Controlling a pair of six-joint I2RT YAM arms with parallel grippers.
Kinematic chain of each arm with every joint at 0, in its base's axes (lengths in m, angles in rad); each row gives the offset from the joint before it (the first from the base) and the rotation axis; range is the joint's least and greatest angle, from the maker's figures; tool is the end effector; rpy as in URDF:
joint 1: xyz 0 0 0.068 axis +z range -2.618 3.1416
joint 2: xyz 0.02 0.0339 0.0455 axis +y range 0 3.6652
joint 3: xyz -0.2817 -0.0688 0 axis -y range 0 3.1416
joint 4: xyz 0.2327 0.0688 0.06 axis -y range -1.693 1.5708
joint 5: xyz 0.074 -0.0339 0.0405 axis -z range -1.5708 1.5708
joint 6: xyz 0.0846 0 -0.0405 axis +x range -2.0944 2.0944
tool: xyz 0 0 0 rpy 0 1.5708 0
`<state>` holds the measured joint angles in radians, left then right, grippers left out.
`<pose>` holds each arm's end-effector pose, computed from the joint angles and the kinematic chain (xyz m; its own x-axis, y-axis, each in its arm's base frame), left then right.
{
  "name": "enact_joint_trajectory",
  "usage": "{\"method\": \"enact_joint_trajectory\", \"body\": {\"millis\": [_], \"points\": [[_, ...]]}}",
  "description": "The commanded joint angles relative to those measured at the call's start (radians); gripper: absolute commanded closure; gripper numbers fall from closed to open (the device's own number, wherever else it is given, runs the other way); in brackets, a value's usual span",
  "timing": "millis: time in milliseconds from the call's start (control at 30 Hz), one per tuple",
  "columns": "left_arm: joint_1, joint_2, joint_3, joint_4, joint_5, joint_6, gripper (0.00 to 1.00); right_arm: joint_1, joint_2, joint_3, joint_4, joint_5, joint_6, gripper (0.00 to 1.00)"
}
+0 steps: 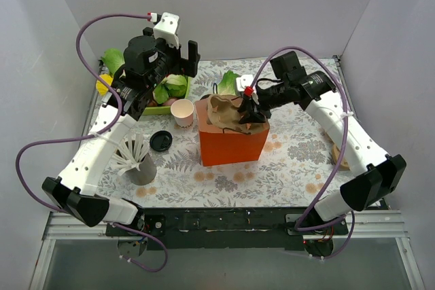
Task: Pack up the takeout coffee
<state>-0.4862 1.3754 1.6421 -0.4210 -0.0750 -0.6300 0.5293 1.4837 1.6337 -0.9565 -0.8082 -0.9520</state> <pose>0.2951 -0.1488 0.4847 -0.3457 -0.4818 -0.8052 0.2436 0.7826 -0.5728 0.2352 0.2085 0.3926 0.2745 -0.4913 -0.8266 -0.9604 -0.0976 -0.2610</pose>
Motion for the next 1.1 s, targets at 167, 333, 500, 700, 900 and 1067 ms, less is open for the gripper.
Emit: {"method": "enact_joint_trajectory", "body": {"millis": [167, 333, 500, 700, 900, 1067], "points": [[0.003, -0.024, -0.045, 0.005, 0.026, -0.016, 0.02, 0.112, 0.038, 0.057, -0.152, 0.257, 0.051, 0.99], [0.003, -0.035, -0.056, 0.008, 0.030, -0.019, 0.02, 0.166, 0.050, 0.133, -0.264, 0.354, 0.078, 0.99], [0.001, -0.044, -0.062, 0.008, 0.037, -0.020, 0.02, 0.167, 0.030, 0.221, -0.352, 0.359, 0.120, 0.99], [0.003, -0.049, -0.068, -0.001, 0.049, -0.023, 0.02, 0.175, -0.118, 0.037, -0.353, 0.394, 0.134, 0.99], [0.003, -0.044, -0.059, -0.010, 0.070, -0.034, 0.02, 0.199, -0.250, -0.075, -0.358, 0.447, 0.277, 0.99], [0.003, -0.027, -0.057, -0.002, 0.073, -0.054, 0.02, 0.201, -0.218, -0.040, -0.355, 0.530, 0.312, 0.99]]}}
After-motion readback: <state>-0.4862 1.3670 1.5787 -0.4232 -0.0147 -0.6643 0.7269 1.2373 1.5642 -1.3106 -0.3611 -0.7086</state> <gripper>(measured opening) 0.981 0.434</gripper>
